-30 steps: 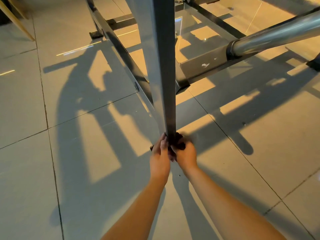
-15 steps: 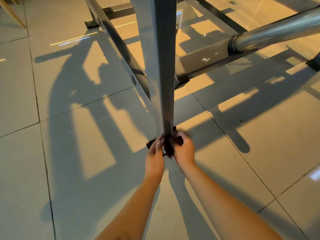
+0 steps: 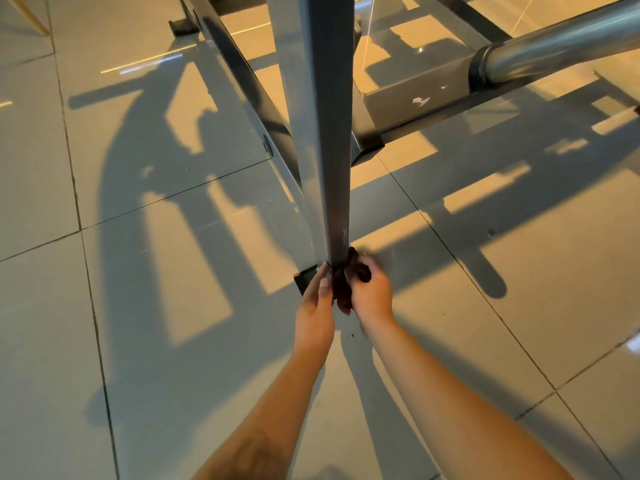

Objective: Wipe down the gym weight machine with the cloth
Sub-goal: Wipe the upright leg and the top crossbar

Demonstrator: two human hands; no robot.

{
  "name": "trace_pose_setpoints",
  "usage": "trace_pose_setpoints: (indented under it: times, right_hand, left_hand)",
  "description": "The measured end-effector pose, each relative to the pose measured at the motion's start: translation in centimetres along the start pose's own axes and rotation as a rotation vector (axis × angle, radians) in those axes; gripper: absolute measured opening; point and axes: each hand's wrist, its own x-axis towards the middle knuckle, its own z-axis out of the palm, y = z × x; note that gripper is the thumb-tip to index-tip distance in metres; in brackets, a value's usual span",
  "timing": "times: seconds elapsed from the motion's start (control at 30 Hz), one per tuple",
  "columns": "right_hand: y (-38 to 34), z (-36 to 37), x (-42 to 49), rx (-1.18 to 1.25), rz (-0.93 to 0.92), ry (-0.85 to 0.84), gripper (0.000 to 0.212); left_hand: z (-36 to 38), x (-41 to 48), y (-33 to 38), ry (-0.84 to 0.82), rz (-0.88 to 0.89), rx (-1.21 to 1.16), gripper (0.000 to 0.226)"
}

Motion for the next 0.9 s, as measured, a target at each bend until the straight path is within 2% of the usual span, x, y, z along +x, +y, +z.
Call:
trace_pose_setpoints:
  times: [0.13, 0.2, 0.27, 0.33, 0.4, 0.5, 0.67, 0.77, 0.9]
  right_hand:
    - [0.0, -1.3, -1.6, 0.102, 0.054, -0.044, 0.007]
    - [-0.3, -1.4, -3.3, 0.092, 0.123, -0.155, 0.021]
    - [0.0, -1.3, -4.4, 0.074, 0.192, -0.248, 0.030]
    - [0.1, -1.6, -4.6, 0.018, 0.175, -0.276, 0.029]
    - [-0.2, -2.0, -3.9, -0.023, 0.115, -0.217, 0.023]
    - [-1.8, -2.0, -2.5, 0.063, 0.087, -0.156, 0.033]
    - [-3.1, -0.9, -1.5, 0.029, 0.060, -0.194, 0.033]
    - [-2.9, -1.1, -1.3, -0.006, 0.054, -0.210, 0.029]
    - [-3.9, -1.5, -1.5, -0.026, 0.049, -0.174, 0.031]
  left_hand:
    - [-0.2, -1.0, -0.5, -0.035, -0.029, -0.038, 0.033]
    - [-0.2, -1.9, -0.6, -0.061, -0.050, -0.094, 0.030]
    - [-0.3, -2.5, -0.8, -0.017, -0.061, -0.162, 0.024]
    - [-0.6, -2.5, -0.9, 0.066, -0.080, -0.254, 0.018]
    - [-1.1, -1.9, -1.2, 0.170, -0.094, -0.321, 0.018]
    - [-1.5, -0.4, -1.0, 0.320, -0.068, -0.320, 0.024]
    - [1.3, 1.7, 0.4, 0.216, 0.012, -0.208, 0.030]
    - [1.9, 2.2, 0.2, 0.257, -0.013, -0.161, 0.031]
    - [1.9, 2.0, 1.8, 0.277, 0.001, -0.217, 0.017]
